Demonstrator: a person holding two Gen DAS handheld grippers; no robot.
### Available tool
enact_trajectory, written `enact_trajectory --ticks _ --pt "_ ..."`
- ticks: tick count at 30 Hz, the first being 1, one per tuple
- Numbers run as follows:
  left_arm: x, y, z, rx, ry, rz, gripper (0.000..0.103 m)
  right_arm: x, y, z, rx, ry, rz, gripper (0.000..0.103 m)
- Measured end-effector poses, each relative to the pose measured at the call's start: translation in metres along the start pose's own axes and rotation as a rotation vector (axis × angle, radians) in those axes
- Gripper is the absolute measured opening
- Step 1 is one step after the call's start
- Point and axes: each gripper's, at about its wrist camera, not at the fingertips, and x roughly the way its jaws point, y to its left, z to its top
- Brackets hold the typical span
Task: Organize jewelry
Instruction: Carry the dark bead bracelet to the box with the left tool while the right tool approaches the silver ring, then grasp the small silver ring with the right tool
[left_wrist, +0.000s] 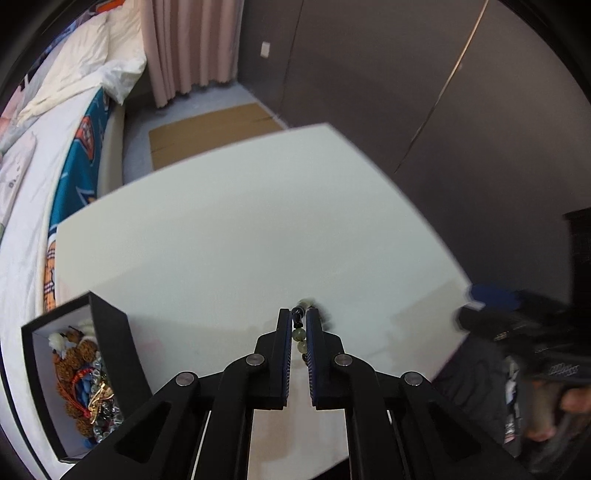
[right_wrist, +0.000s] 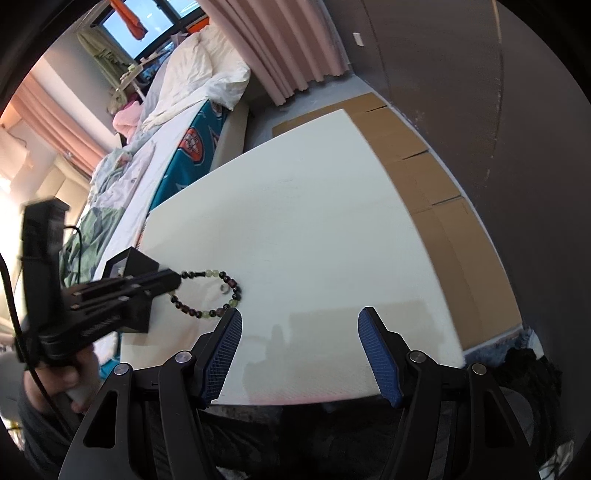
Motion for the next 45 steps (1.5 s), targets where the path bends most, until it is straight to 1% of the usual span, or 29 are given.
enact_trajectory --ticks 2,6,13,15,17,19,21,24,30,34,36,40,41,43,44,45 --pt "-0.011 -0.002 0.005 -0.001 -0.030 -0.010 0.007 0.003 0.006 0.001 -0.015 0.006 0.003 0.066" --pt "-0.025 0.001 0.007 -0.004 -0.058 -0.018 0.007 0.010 0.018 0.003 -0.041 0.017 0.001 0.066" --pt "-0.049 0.023 0.008 -0.040 -0.103 -0.011 0.007 0.026 0.042 0.003 -0.130 0.030 -0.004 0.064" --pt "-0.052 0.031 0.009 -0.057 -0.110 -0.009 0.007 0.031 0.054 0.001 -0.180 0.036 -0.005 0.058" --pt "-0.059 0.039 0.008 -0.080 -0.122 -0.008 0.007 0.036 0.063 0.000 -0.218 0.044 -0.002 0.054" --pt "-0.065 0.047 0.006 -0.090 -0.132 -0.005 0.007 0.041 0.068 0.000 -0.236 0.053 0.002 0.051" --pt "-0.071 0.054 0.004 -0.104 -0.144 -0.001 0.007 0.050 0.072 0.000 -0.250 0.069 0.010 0.045" --pt "-0.080 0.066 0.000 -0.125 -0.157 0.008 0.007 0.062 0.079 0.002 -0.282 0.092 0.004 0.037" --pt "-0.092 0.089 -0.008 -0.168 -0.178 0.022 0.007 0.085 0.093 0.009 -0.323 0.121 -0.011 0.037" --pt "-0.102 0.105 -0.011 -0.198 -0.194 0.022 0.007 0.097 0.099 0.012 -0.342 0.142 -0.050 0.034" --pt "-0.105 0.111 -0.011 -0.210 -0.203 0.025 0.007 0.103 0.104 0.011 -0.371 0.151 -0.093 0.033" --pt "-0.110 0.124 -0.013 -0.231 -0.215 0.034 0.007 0.108 0.112 0.011 -0.408 0.157 -0.140 0.033" --pt "-0.110 0.128 -0.013 -0.237 -0.216 0.038 0.007 0.109 0.113 0.012 -0.416 0.155 -0.152 0.031" --pt "-0.109 0.132 -0.014 -0.246 -0.214 0.041 0.007 0.109 0.114 0.013 -0.425 0.148 -0.176 0.023" --pt "-0.108 0.134 -0.014 -0.249 -0.213 0.040 0.007 0.109 0.112 0.014 -0.420 0.138 -0.188 0.015" --pt "-0.107 0.136 -0.013 -0.251 -0.210 0.038 0.007 0.108 0.110 0.015 -0.408 0.135 -0.177 0.015"
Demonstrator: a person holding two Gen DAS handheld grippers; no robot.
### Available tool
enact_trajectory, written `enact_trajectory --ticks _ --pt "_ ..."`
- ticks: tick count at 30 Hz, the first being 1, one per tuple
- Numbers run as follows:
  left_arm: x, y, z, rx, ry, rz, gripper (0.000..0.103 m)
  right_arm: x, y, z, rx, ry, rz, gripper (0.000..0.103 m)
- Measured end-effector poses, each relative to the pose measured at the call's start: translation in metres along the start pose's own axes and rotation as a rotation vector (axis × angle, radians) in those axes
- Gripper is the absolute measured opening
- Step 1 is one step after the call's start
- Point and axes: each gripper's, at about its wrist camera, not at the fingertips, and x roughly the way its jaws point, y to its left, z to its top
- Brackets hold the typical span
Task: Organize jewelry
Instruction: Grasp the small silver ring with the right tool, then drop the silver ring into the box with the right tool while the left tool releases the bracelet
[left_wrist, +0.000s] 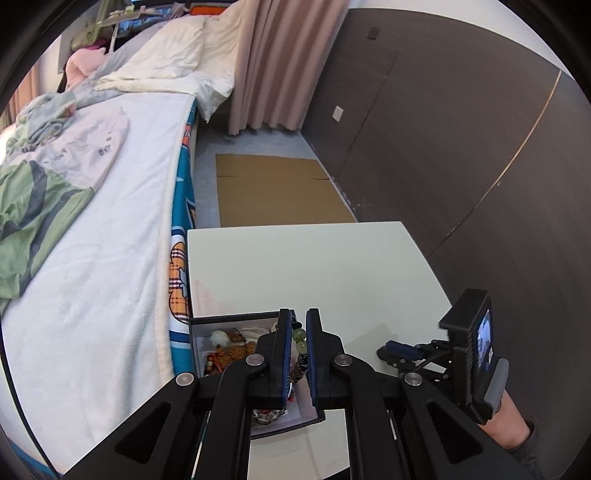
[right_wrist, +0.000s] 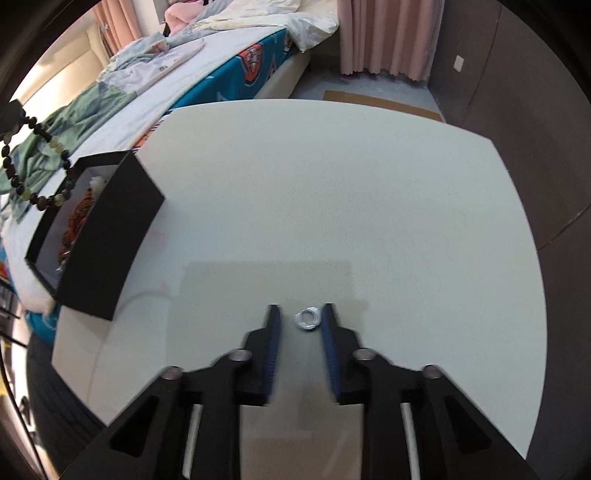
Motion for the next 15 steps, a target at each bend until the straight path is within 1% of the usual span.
enact_trajectory --ticks 1,4,8,11,12,13,14,15 --pt "0.002 0.000 0.000 -0.001 0.003 -0.002 0.007 -0.001 -0.003 -0.001 0.013 -0.002 0.012 0.015" --pt "0.009 0.000 0.002 0.002 0.016 -0.004 0.008 -0.004 -0.005 -0.003 0.019 0.000 0.012 0.014" --pt "0.020 0.001 0.006 -0.015 0.036 0.013 0.007 -0.014 -0.008 -0.004 0.045 -0.017 0.025 0.014" --pt "0.028 0.003 0.005 -0.052 0.080 -0.025 0.009 -0.025 -0.012 -0.002 0.067 -0.037 0.043 0.014" --pt "0.030 0.003 0.004 -0.055 0.089 -0.022 0.013 -0.029 -0.012 -0.003 0.069 -0.044 0.049 0.014" --pt "0.030 0.003 0.003 -0.058 0.097 -0.015 0.023 -0.032 -0.011 -0.001 0.070 -0.049 0.051 0.014" --pt "0.029 0.004 0.002 -0.062 0.095 -0.013 0.031 -0.036 -0.010 -0.001 0.069 -0.057 0.057 0.014" --pt "0.027 0.005 0.000 -0.067 0.087 -0.014 0.046 -0.038 -0.008 0.000 0.068 -0.063 0.064 0.014"
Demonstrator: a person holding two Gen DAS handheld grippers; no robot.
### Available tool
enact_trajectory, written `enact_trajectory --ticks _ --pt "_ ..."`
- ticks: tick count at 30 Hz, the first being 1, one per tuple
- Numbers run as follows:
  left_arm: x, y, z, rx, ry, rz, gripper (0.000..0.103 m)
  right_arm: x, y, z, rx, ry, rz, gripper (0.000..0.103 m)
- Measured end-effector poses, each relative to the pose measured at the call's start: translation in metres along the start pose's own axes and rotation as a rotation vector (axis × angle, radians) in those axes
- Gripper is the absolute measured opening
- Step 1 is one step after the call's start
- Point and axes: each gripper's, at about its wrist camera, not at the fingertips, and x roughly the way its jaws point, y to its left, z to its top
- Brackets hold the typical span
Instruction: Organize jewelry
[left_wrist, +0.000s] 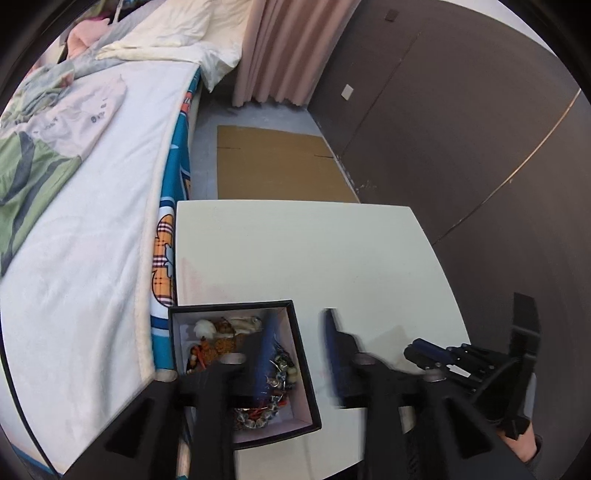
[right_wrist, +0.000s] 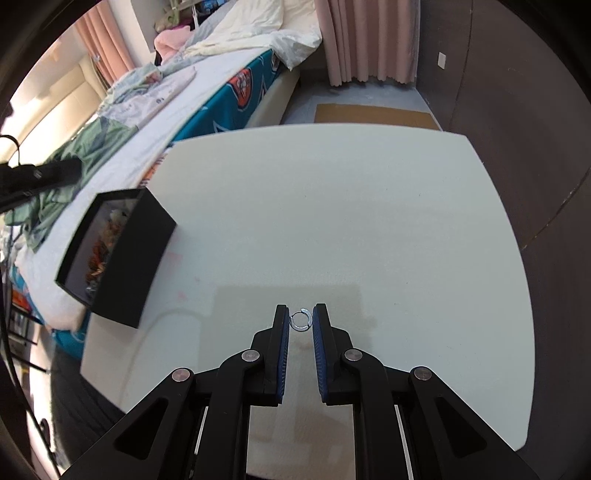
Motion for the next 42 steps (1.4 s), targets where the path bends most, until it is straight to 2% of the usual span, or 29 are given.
enact_trajectory --ticks 1,3,20,24,26,28,30,32,38,42 --pt "-0.003 0.001 -0.001 -0.005 -0.010 -0.001 0.057 -0.003 0.003 0.001 -0.002 -0.008 0.012 0.014" --pt "-0.010 0.003 -0.004 -0.010 -0.032 0.001 0.063 -0.007 0.009 0.003 -0.007 -0.020 0.029 0.014" --pt "-0.057 0.040 -0.021 -0.051 -0.094 0.044 0.063 -0.037 0.104 0.048 -0.146 -0.117 0.165 0.014" --pt "-0.073 0.053 -0.024 -0.070 -0.137 0.075 0.081 -0.043 0.127 0.060 -0.165 -0.140 0.233 0.014" --pt "-0.080 0.057 -0.025 -0.079 -0.157 0.078 0.085 -0.046 0.135 0.066 -0.155 -0.165 0.246 0.014" --pt "-0.086 0.060 -0.026 -0.087 -0.169 0.074 0.088 -0.047 0.136 0.071 -0.126 -0.167 0.236 0.024" --pt "-0.091 0.062 -0.028 -0.085 -0.176 0.073 0.089 -0.050 0.132 0.073 -0.079 -0.173 0.236 0.062" --pt "-0.094 0.062 -0.029 -0.081 -0.179 0.071 0.090 -0.058 0.126 0.069 -0.050 -0.203 0.241 0.065" --pt "-0.104 0.060 -0.035 -0.096 -0.213 0.038 0.092 -0.069 0.111 0.054 -0.002 -0.190 0.218 0.065" --pt "-0.108 0.046 -0.040 -0.058 -0.212 0.025 0.096 -0.078 0.095 0.040 0.047 -0.190 0.188 0.065"
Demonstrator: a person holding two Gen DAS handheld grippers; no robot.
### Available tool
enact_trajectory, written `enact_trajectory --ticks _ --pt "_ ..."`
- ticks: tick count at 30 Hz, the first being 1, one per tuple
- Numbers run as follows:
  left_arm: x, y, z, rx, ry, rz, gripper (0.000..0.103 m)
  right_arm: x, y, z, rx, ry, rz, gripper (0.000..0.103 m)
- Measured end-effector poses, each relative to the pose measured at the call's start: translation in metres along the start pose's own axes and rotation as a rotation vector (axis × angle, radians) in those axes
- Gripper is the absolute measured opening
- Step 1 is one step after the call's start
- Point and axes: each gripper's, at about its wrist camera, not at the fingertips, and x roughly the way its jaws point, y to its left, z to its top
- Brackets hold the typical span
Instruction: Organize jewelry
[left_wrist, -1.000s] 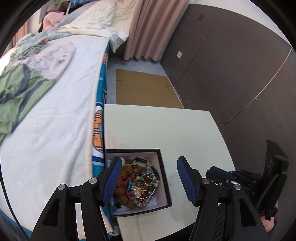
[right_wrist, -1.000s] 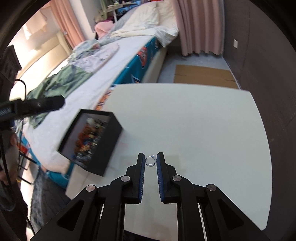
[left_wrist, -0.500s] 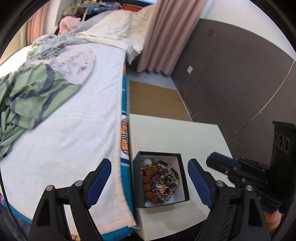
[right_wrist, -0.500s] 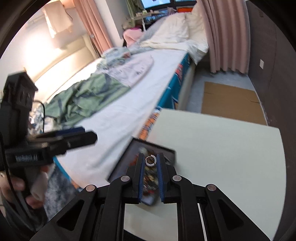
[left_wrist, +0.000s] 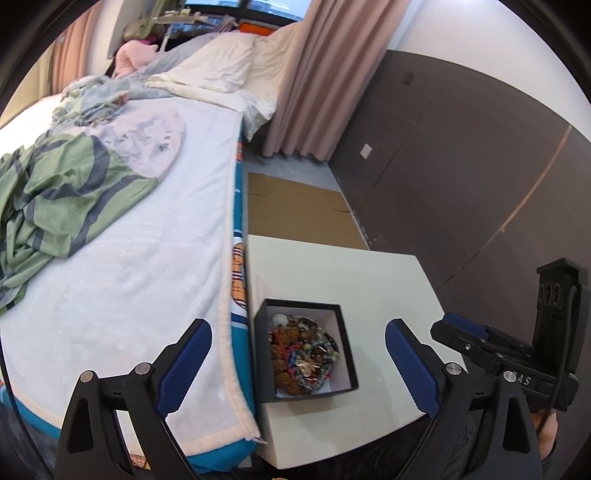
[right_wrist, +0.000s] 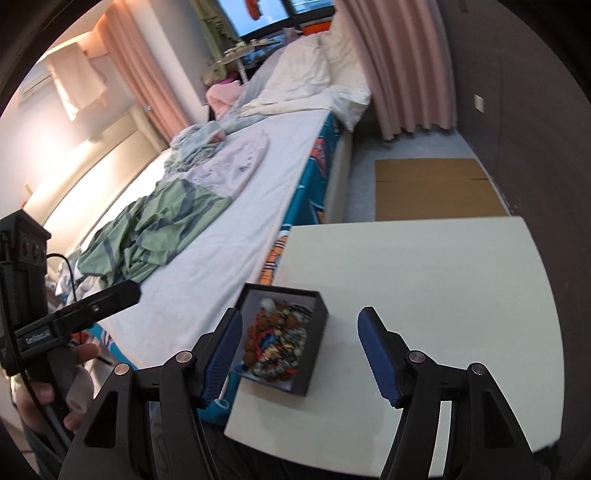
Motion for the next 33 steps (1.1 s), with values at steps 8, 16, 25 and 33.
enact_trajectory --ticks 8,16,25,33 --pt "-0.020 -0.036 -0.015 0.078 -0.029 -0.022 0.103 -0.031 -0.012 -0.023 0.014 -0.009 -0.025 0.066" --pt "-0.045 -0.073 -0.032 0.146 -0.063 -0.033 0.103 -0.081 -0.026 -0.044 0.057 -0.080 -0.066 0.100" --pt "-0.085 -0.109 -0.056 0.207 -0.144 -0.034 0.103 -0.136 -0.031 -0.066 0.054 -0.163 -0.091 0.101" --pt "-0.113 -0.133 -0.083 0.281 -0.186 -0.025 0.103 -0.175 -0.025 -0.091 0.026 -0.213 -0.120 0.103"
